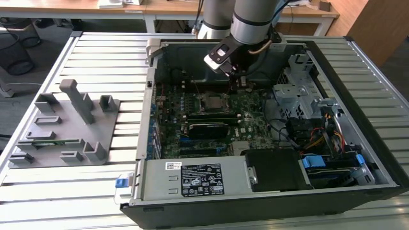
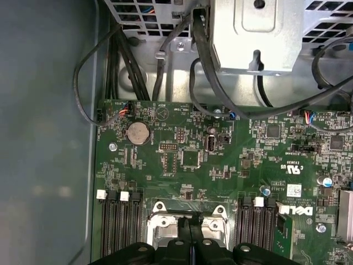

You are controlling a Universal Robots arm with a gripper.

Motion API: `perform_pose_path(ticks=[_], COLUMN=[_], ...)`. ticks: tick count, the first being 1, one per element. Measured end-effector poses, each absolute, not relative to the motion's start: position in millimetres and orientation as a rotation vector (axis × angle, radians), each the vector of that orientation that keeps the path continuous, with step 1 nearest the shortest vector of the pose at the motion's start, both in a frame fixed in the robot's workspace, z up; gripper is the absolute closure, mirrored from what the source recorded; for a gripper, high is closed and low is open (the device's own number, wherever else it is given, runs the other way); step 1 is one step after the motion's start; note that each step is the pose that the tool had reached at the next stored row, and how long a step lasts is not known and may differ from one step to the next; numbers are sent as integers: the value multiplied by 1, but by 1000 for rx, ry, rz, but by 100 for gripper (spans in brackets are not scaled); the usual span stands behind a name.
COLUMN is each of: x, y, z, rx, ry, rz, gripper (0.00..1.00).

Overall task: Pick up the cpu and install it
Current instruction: 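Close the cpu cover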

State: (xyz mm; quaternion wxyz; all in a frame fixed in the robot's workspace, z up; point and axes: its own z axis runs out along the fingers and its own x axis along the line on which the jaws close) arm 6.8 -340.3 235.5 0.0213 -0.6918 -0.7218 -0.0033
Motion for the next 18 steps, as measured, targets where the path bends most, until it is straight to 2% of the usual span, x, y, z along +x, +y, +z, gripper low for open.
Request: perform_pose_path(ticks=[18], x=[-25], y=[-340], z=[227], rx=[-2143], ry=[-2236], rz=[-9], gripper=[89])
